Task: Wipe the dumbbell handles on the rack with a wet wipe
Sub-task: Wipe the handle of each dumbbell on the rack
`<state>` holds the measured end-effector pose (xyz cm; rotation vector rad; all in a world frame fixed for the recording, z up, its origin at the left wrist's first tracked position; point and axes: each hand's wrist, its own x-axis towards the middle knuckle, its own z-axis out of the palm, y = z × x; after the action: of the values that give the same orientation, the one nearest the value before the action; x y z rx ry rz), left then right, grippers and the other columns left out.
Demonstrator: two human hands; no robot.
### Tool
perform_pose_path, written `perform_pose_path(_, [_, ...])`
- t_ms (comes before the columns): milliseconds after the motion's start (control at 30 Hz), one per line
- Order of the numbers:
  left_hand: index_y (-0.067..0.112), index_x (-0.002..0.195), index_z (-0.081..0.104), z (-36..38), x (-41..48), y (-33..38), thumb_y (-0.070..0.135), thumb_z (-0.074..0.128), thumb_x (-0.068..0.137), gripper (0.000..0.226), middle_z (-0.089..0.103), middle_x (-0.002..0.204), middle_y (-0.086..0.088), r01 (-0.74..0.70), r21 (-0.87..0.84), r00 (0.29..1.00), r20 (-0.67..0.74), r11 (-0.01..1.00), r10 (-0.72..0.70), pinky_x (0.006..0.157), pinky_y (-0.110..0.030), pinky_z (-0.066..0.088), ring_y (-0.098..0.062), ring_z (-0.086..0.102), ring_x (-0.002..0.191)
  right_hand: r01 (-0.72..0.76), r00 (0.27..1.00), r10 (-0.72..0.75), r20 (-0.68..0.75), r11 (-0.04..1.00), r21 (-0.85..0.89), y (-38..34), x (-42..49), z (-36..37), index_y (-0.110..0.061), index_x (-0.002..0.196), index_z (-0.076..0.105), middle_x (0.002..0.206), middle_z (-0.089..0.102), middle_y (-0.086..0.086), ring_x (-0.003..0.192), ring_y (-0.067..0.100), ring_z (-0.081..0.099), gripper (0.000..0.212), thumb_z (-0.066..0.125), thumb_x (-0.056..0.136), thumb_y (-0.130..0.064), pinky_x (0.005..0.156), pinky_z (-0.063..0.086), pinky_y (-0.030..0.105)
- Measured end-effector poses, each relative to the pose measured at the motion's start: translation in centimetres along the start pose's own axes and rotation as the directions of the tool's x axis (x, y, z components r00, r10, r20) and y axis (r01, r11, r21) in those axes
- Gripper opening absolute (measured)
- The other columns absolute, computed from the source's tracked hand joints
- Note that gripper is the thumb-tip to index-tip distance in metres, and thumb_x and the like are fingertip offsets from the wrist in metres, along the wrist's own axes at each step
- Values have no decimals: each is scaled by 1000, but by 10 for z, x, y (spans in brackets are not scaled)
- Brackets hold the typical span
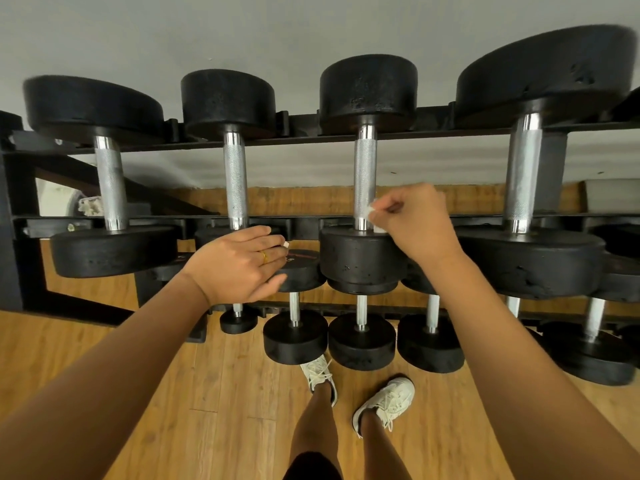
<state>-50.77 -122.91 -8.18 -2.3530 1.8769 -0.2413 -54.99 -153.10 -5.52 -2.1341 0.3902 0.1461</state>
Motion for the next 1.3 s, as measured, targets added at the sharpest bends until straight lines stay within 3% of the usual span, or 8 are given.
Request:
perform_pose_path(133, [8, 104, 82, 0, 0, 0, 36, 39, 109, 50, 78, 108, -8, -8, 9, 1000, -14, 1000, 9, 111, -41, 43, -25, 72, 110, -14, 998, 15, 64, 1000, -11, 5, 5, -7, -16, 97, 77, 99, 74, -6, 85, -3, 63, 9, 76, 88, -14, 76, 46, 8])
perform_pose_path(233, [9, 104, 82, 1, -1, -1, 36, 41, 109, 49, 78, 109, -8, -16, 14, 1000, -14, 1000, 17, 111, -41, 44, -25, 72, 112, -3, 990, 12, -139, 998, 63, -2, 19, -9, -16, 112, 73, 107, 72, -5, 96, 4, 65, 21, 71, 92, -19, 88, 53, 18])
perform_pose_path(333, [9, 104, 82, 2, -2, -1, 36, 42, 109, 48, 78, 110, -8, -17, 16, 1000, -16, 1000, 17, 112, -41, 42, -25, 71, 113, 68, 936, -20, -352, 990, 125, -18, 37, -8, -17, 117, 72, 109, 72, -8, 96, 1, 66, 24, 69, 93, -22, 85, 53, 13])
perform_pose_path(500, [9, 105, 82, 4, -3, -1, 37, 40, 109, 50, 78, 110, -8, -10, 5, 1000, -16, 1000, 10, 113, -41, 43, -24, 71, 114, 102, 887, -48, -459, 991, 92, -29, 57, 14, -13, 108, 76, 103, 75, -4, 94, 3, 67, 19, 70, 93, -22, 85, 50, 7])
perform_pose_path(767, [9, 105, 81, 5, -3, -1, 37, 44, 108, 47, 78, 110, -8, 7, 6, 1000, -4, 1000, -7, 116, -40, 38, -24, 70, 115, 125, 895, -126, -427, 992, -31, -16, 35, 23, -12, 107, 77, 106, 74, 0, 96, 4, 64, 17, 70, 93, -19, 79, 36, -5])
perform_pose_path(933, [9, 105, 81, 4, -4, -1, 37, 46, 107, 45, 78, 110, -8, 6, -3, 1000, -11, 1000, -6, 115, -41, 40, -25, 70, 115, 72, 900, -64, -431, 997, 2, -29, 50, 16, -15, 107, 76, 107, 73, -1, 97, 5, 65, 16, 68, 94, -20, 81, 41, 5])
perform_pose_path(1133, [9, 103, 82, 3, -3, -1, 36, 44, 107, 47, 78, 107, -8, 1, -11, 999, -34, 1000, -2, 114, -41, 40, -25, 71, 112, 63, 958, -59, -280, 998, 5, -16, 23, 14, -13, 99, 76, 103, 74, -1, 92, 6, 67, 9, 70, 93, -14, 81, 50, 10])
perform_pose_path(1300, [8, 105, 81, 3, -3, -1, 35, 43, 108, 46, 78, 108, -8, 2, -13, 1000, -9, 1000, -2, 114, -42, 41, -26, 71, 113, 31, 960, -16, -279, 998, 50, -26, 40, 5, -12, 102, 76, 101, 74, -1, 87, 2, 67, 12, 71, 92, -14, 80, 49, 8])
